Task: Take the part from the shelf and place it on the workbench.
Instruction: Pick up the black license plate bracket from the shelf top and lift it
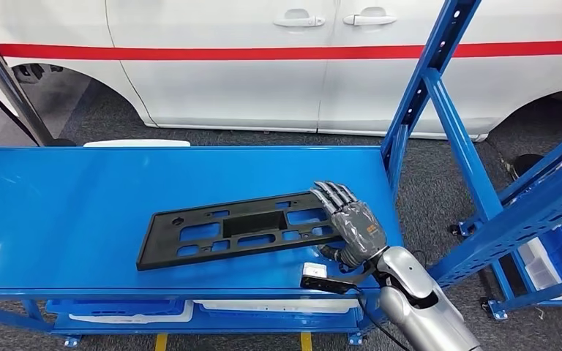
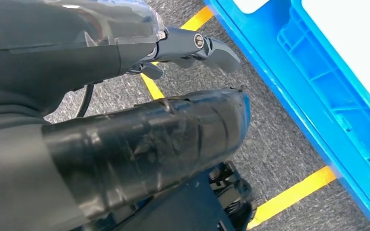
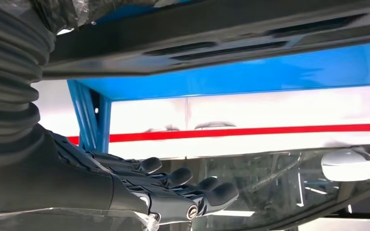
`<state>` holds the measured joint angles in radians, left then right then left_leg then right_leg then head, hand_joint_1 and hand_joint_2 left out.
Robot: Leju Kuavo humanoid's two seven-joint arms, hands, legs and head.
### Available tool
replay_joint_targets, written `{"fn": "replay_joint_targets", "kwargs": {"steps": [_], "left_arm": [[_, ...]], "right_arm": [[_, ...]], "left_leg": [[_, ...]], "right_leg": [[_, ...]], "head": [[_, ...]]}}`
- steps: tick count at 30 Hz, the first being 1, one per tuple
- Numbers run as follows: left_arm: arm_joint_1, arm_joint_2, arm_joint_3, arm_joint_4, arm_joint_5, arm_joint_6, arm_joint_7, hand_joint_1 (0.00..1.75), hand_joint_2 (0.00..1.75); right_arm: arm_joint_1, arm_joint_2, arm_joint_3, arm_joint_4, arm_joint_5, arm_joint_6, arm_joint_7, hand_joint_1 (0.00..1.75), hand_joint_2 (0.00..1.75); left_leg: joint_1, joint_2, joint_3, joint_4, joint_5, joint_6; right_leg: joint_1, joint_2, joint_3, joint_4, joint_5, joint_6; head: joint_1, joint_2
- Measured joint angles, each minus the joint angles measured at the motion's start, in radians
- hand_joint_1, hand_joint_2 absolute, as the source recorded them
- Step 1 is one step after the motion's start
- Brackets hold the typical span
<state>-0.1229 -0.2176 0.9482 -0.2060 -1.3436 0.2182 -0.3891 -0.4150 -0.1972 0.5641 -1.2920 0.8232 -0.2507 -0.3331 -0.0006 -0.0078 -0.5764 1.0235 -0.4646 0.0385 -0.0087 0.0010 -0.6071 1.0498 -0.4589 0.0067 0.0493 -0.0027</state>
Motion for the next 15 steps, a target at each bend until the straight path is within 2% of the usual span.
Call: {"fn": "replay_joint_targets", "kwargs": {"steps": [2,4,5,6,8,9,10,11,13,15], "left_arm": [[-0.001,0.000,-0.001,0.000,0.000,0.000,0.000,0.00,0.00],[-0.001,0.000,-0.001,0.000,0.000,0.000,0.001,0.00,0.00],[-0.001,0.000,-0.001,0.000,0.000,0.000,0.001,0.00,0.00],[-0.001,0.000,-0.002,0.000,0.000,-0.001,0.002,0.00,0.00],[0.001,0.000,-0.002,0.000,0.000,-0.002,0.002,0.00,0.00],[0.002,0.000,-0.002,0.000,0.000,-0.003,0.003,0.00,0.00],[0.003,0.000,-0.002,0.000,0.000,-0.004,0.003,0.00,0.00],[0.004,0.000,-0.002,0.000,0.000,-0.004,0.003,0.00,0.00],[0.004,0.000,-0.002,0.000,0.000,-0.005,0.003,0.00,0.00],[0.002,0.000,-0.003,0.000,0.000,-0.005,0.002,0.00,0.00]], "right_arm": [[-0.008,0.004,0.004,0.013,0.000,0.010,0.004,0.00,1.75],[-0.015,0.009,0.012,0.030,-0.001,0.024,0.010,0.00,1.75],[-0.019,0.012,0.016,0.040,-0.002,0.030,0.013,0.00,1.75],[-0.024,0.015,0.019,0.052,-0.002,0.036,0.016,0.00,1.75],[-0.034,0.020,0.026,0.083,-0.001,0.045,0.025,0.00,1.75],[-0.037,0.021,0.029,0.100,0.000,0.049,0.029,0.00,1.75],[-0.041,0.021,0.032,0.116,0.002,0.051,0.033,0.00,1.75],[-0.045,0.022,0.034,0.131,0.002,0.052,0.035,0.00,1.75],[-0.059,0.024,0.035,0.153,0.004,0.053,0.039,0.00,1.75],[-0.074,0.024,0.035,0.170,0.005,0.051,0.042,0.00,1.75]], "left_leg": [[-0.001,0.000,-0.001,-0.002,0.001,-0.010],[0.001,0.000,-0.007,0.013,-0.013,-0.020],[0.002,0.001,-0.021,0.045,-0.034,-0.025],[0.004,0.001,-0.047,0.100,-0.063,-0.028],[0.006,0.002,-0.113,0.236,-0.120,-0.033],[0.008,0.002,-0.135,0.279,-0.129,-0.036],[0.010,0.002,-0.138,0.282,-0.118,-0.038],[0.013,0.002,-0.121,0.246,-0.090,-0.040],[0.019,0.002,-0.052,0.108,-0.027,-0.044],[0.019,0.000,-0.010,0.022,-0.003,-0.039]], "right_leg": [[0.001,0.002,0.003,-0.009,-0.002,-0.007],[-0.003,0.001,0.006,-0.016,0.002,-0.018],[-0.006,0.000,0.008,-0.020,0.004,-0.023],[-0.006,-0.002,0.008,-0.022,0.005,-0.027],[-0.006,-0.006,0.008,-0.022,0.004,-0.031],[-0.006,-0.007,0.008,-0.022,0.004,-0.031],[-0.007,-0.008,0.008,-0.021,0.004,-0.031],[-0.008,-0.008,0.009,-0.020,0.004,-0.030],[-0.010,-0.006,0.008,-0.013,0.001,-0.024],[-0.007,-0.002,0.005,-0.006,-0.001,-0.011]], "head": [[-0.001,0.000],[-0.001,0.000],[-0.002,0.000],[-0.002,0.000],[-0.003,0.000],[-0.003,0.000],[-0.003,0.000],[-0.003,0.000],[-0.003,0.000],[-0.003,0.000]]}}
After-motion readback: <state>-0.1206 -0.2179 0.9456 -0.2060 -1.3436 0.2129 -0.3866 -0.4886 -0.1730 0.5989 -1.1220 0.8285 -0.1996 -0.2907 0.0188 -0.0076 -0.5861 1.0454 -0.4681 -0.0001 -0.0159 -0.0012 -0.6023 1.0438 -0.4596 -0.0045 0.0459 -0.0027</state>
